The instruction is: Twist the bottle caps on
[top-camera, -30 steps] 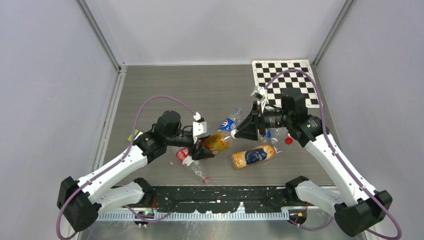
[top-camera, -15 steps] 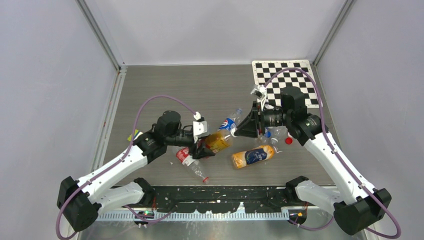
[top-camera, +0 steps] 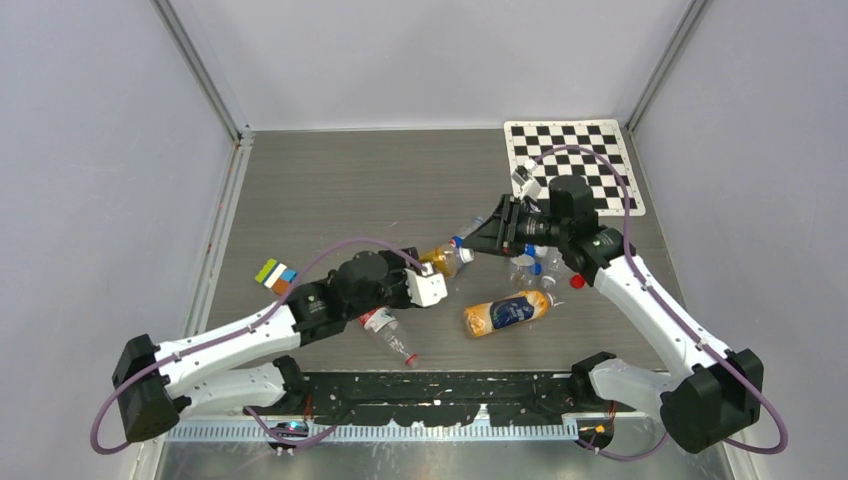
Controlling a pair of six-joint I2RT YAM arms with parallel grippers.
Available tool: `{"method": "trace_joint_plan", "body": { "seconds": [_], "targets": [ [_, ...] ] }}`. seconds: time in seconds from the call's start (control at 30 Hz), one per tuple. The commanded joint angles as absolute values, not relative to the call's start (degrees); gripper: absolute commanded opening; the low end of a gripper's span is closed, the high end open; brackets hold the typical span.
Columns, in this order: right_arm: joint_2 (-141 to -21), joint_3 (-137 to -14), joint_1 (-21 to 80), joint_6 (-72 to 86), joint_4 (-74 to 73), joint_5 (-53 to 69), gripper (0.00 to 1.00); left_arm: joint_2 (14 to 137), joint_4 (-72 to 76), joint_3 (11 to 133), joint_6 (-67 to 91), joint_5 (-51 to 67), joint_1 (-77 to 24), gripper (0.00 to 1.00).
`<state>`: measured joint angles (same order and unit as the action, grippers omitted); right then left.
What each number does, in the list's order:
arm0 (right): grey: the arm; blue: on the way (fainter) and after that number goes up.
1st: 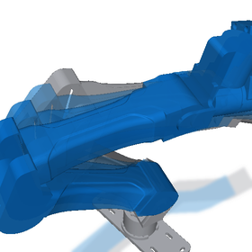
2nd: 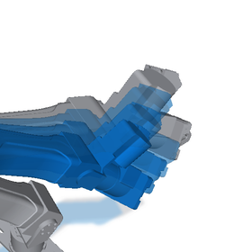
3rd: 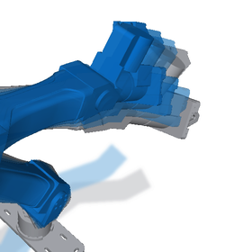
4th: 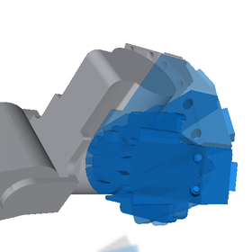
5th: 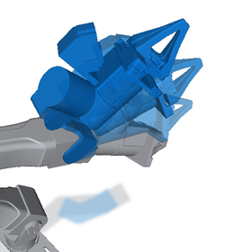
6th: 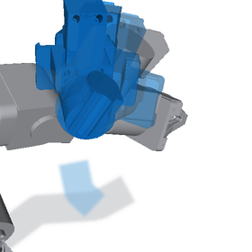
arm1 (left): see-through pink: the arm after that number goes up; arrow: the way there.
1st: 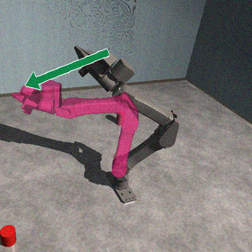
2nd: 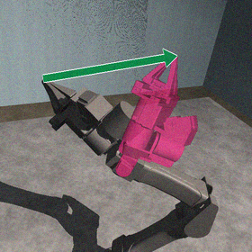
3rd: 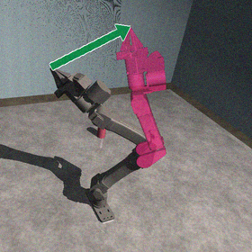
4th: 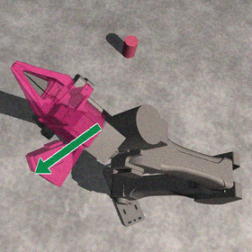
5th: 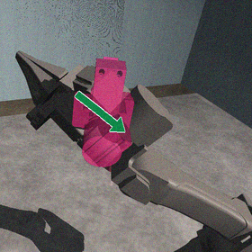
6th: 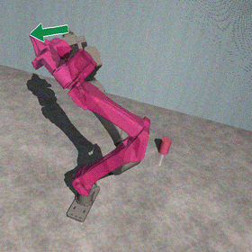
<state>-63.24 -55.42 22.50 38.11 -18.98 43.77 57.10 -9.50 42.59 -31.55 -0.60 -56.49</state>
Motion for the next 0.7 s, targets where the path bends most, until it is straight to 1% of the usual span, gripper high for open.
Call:
{"method": "trace_joint_plan", "body": {
  "seconds": [0.0, 0.07, 0.17, 0.2, 0.23, 0.27, 0.3, 0.33, 0.37, 0.43, 0.5, 0.67],
  "targets": [
    [-63.4, -49.4, 23.5, 64.7, -9.2, 37.8, 0.0, 57.2, 10.1, 40.3, -50.0, -18.1, -64.2, 0.0],
    [-63.0, -48.4, 23.5, 66.3, -8.8, 36.1, 0.0, 57.8, 14.0, 38.7, -53.5, -21.5, -66.5, 0.0],
    [-62.1, -49.2, 23.4, 64.8, -8.8, 33.5, 0.01, 57.9, 15.6, 37.4, -52.2, -23.6, -66.8, 0.0],
    [-61.2, -49.5, 23.4, 62.8, -8.9, 31.8, 0.04, 57.7, 15.3, 37.2, -50.4, -24.0, -66.9, 0.0],
    [-60.7, -50.3, 23.4, 61.7, -8.9, 30.8, 0.09, 57.4, 14.7, 36.9, -48.0, -24.3, -66.8, 0.0],
    [-59.7, -50.7, 23.4, 59.4, -9.3, 28.8, 0.22, 57.0, 13.7, 36.7, -45.6, -24.5, -66.6, 0.0],
    [-59.2, -51.7, 23.4, 58.3, -9.6, 27.8, 0.29, 56.8, 12.6, 36.4, -43.3, -24.5, -66.4, 0.0],
    [-58.3, -52.1, 23.4, 56.1, -9.9, 25.9, 0.4, 56.5, 11.8, 36.1, -40.5, -24.7, -66.1, 0.0],
    [-57.4, -52.8, 23.4, 55.0, -9.9, 25.2, 0.48, 56.2, 11.1, 35.6, -37.7, -24.7, -65.7, 0.0],
    [-56.1, -53.0, 23.4, 52.6, -8.4, 23.5, 0.56, 55.5, 11.8, 33.8, -32.0, -24.4, -64.9, 0.0],
    [-54.9, -51.8, 23.4, 51.6, -5.3, 22.4, 0.6, 54.9, 14.0, 32.0, -24.8, -22.9, -63.7, 0.0],
    [-53.6, -48.4, 23.5, 50.7, 1.0, 21.5, 0.65, 56.2, 19.7, 30.3, -16.9, -20.5, -62.1, 0.0]
  ]
}}
